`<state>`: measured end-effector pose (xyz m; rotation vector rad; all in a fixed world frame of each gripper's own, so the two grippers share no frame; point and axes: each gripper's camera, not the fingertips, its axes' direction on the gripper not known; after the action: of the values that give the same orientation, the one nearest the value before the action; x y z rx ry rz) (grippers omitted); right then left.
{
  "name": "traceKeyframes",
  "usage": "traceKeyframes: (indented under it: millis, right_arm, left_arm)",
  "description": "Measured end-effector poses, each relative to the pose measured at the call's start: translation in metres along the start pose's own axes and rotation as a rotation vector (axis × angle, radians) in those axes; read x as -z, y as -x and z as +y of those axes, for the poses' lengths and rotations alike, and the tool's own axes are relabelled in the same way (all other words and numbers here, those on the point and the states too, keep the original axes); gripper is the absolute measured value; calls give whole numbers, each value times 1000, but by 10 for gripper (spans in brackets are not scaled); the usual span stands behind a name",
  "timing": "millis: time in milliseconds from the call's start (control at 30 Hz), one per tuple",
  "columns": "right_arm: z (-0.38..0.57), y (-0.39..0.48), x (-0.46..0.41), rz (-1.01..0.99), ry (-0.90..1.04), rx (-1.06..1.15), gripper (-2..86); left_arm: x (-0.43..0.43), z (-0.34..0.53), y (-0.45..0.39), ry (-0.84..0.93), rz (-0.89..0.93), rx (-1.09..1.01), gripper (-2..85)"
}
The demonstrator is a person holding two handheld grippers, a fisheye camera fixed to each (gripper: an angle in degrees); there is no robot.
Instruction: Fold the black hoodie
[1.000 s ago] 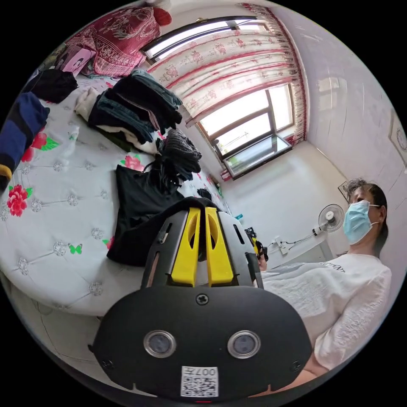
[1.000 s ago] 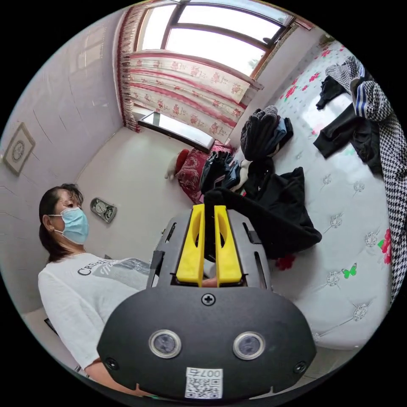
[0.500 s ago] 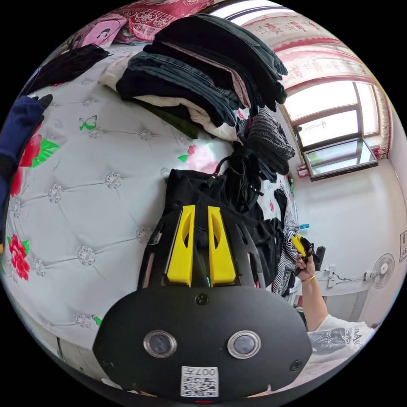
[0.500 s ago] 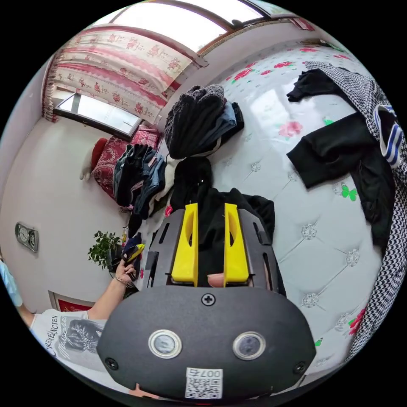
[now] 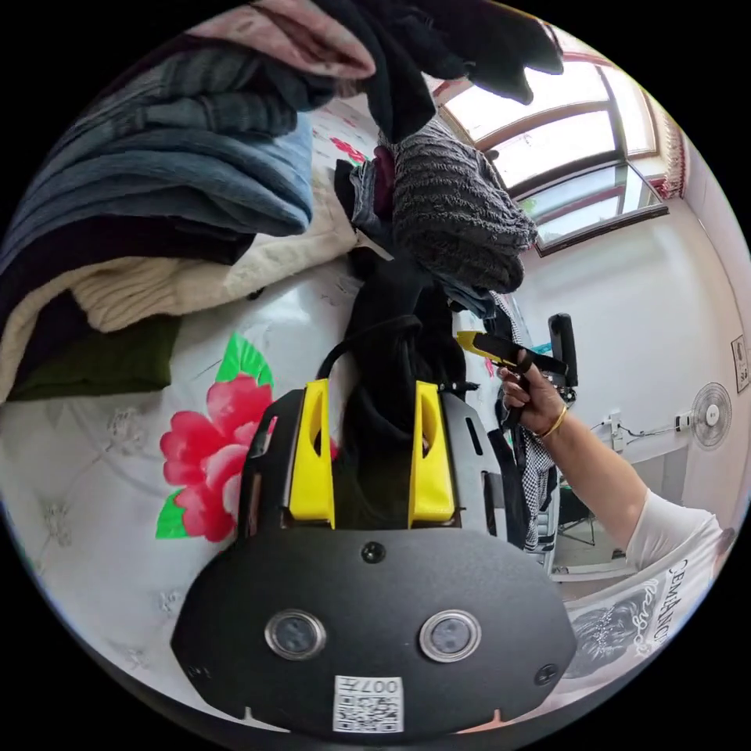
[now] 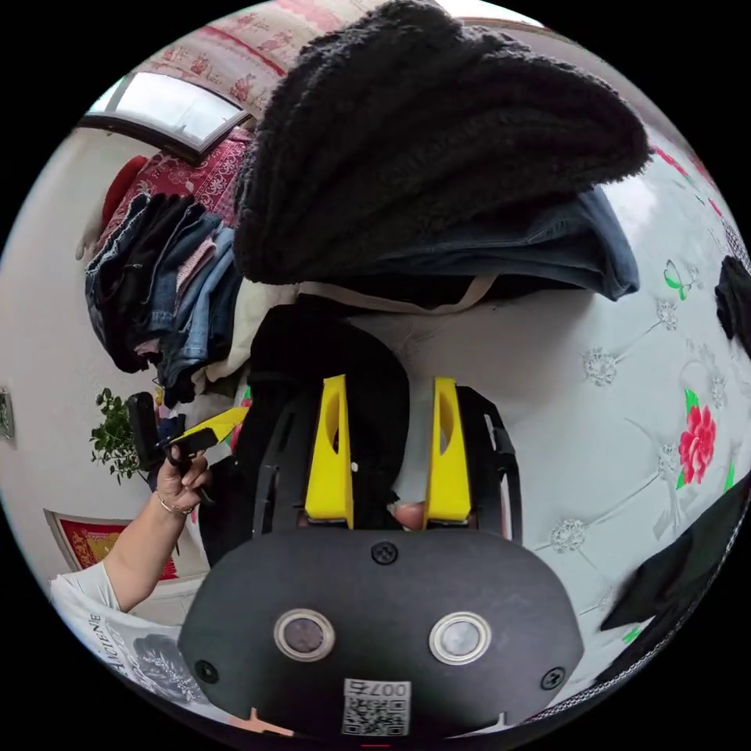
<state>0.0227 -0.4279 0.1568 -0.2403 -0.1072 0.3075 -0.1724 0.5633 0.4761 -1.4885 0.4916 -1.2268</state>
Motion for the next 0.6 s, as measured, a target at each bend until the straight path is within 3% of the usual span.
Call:
traceKeyframes:
  millis: [167,300,433,500,600]
  right_arm:
    - [11,-1,7,-311,-57,125,59]
    - [76,34,88,-507,-186,446,40]
    - [177,84,159,-421,-172,742,31]
    - [252,111,178,-318,-83,823,30]
    - [331,121,151,-187,92,777,38]
  left_arm:
    - [-48,-17,-11,64,23,-6,69]
    - [11,33,-66,-93,135,-248,39]
    - [85,160,-137,-152,88,-555,38]
    - [92,217,-153,-91,33,-587,39]
    - [72,303,-156,71,-66,-516,43]
